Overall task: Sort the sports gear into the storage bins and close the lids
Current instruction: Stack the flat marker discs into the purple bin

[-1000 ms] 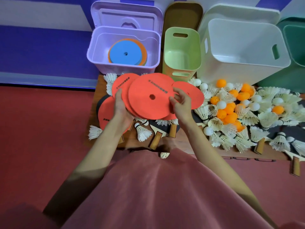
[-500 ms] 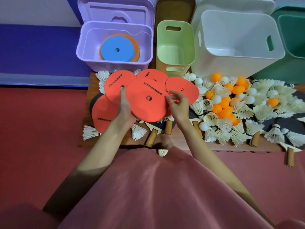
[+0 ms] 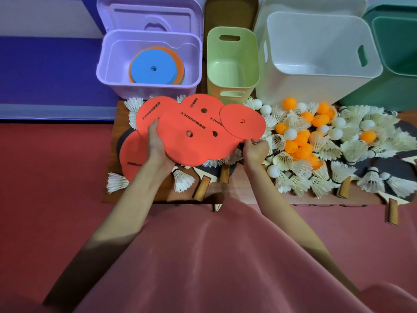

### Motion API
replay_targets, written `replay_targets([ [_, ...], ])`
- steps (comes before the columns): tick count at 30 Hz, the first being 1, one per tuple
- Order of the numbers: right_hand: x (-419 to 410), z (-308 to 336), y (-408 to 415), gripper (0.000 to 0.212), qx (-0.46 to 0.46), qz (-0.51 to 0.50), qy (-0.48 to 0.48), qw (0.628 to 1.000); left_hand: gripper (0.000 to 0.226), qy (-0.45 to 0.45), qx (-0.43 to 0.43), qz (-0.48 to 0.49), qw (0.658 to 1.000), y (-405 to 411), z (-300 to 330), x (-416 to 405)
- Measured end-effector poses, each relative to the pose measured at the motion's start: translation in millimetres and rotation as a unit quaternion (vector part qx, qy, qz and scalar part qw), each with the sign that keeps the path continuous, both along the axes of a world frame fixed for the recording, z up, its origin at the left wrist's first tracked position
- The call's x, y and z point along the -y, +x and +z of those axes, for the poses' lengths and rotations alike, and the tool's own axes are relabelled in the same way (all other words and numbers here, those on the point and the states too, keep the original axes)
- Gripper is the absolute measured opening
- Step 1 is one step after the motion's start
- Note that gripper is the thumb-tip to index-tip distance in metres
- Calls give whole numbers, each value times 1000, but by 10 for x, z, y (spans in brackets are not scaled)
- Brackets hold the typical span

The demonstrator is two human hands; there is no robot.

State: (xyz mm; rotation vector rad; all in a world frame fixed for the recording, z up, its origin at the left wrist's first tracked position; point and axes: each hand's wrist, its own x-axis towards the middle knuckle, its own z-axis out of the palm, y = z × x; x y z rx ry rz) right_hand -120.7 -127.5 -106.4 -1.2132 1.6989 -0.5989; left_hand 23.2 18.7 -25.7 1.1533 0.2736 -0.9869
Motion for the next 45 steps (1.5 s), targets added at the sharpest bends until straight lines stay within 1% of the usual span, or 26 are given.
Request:
replay_targets([
  [1, 24, -78, 8, 3, -16, 10, -3, 1000, 47, 4, -4, 3, 1000, 5, 6, -14],
  [3, 15, -76, 31, 10, -31, 15, 7, 999, 47, 7, -5, 12, 1000, 33, -6, -42],
  [5, -13, 21, 77, 18, -23, 0, 22, 999, 49, 7, 0, 18, 1000, 60, -28, -62],
  [6, -21, 87, 110, 18, -11, -13, 32, 999, 50, 7, 1, 18, 1000, 69, -36, -71],
  [8, 1, 166, 201, 31, 19, -55, 76, 995, 53, 4, 1, 13, 1000, 82, -52, -82],
  [10, 32, 247, 287, 41, 10, -78, 124, 989, 54, 1, 1, 13, 1000, 88, -50, -90],
  [13, 71, 343, 370, 39, 9, -104, 166, 981, 55, -3, -3, 16, 1000, 101, -49, -96],
  [17, 81, 434, 391, 46, -13, -135, 174, 975, 56, -10, -11, 21, 1000, 125, -69, -124],
  [19, 43, 491, 400, 46, -21, -147, 143, 979, 57, -18, -11, 23, 1000, 136, -64, -147],
  [20, 18, 518, 394, 41, -40, -133, 112, 984, 57, -22, -14, 26, 999, 141, -54, -160],
  [22, -23, 505, 363, 26, -53, -81, 7, 995, 57, -27, -18, 29, 999, 157, -28, -183],
  [24, -35, 463, 314, 12, -30, -29, -102, 994, 56, -24, -17, 31, 999, 190, -18, -208],
  [25, -28, 443, 293, 10, -23, -7, -145, 989, 56, -19, -14, 31, 999, 214, -24, -221],
  [27, -27, 469, 262, 16, -1, 10, -196, 981, 57, -4, -10, 27, 1000, 269, -49, -246],
  [29, -27, 507, 257, 19, 50, 4, -213, 976, 57, 15, -11, 24, 1000, 318, -96, -266],
  [30, -30, 525, 261, 20, 88, -3, -198, 976, 57, 24, -12, 25, 999, 337, -116, -271],
  [32, -61, 559, 284, 25, 182, -13, -120, 976, 55, 37, -16, 29, 999, 367, -135, -267],
  [34, -155, 632, 323, 27, 243, 19, -45, 969, 53, 40, -18, 32, 999, 370, -137, -259],
  [36, -285, 712, 366, 26, 281, 79, -3, 956, 52, 36, -16, 34, 999, 363, -150, -254],
  [39, -474, 733, 443, 25, 290, 157, 30, 944, 51, 10, 7, 17, 1000, 367, -196, -254],
  [42, -636, 702, 510, 20, 249, 214, 27, 944, 51, -6, -13, 20, 1000, 364, -167, -261],
  [45, -740, 649, 513, 21, 224, 230, 39, 946, 51, -33, -6, 14, 999, 359, -188, -283],
])
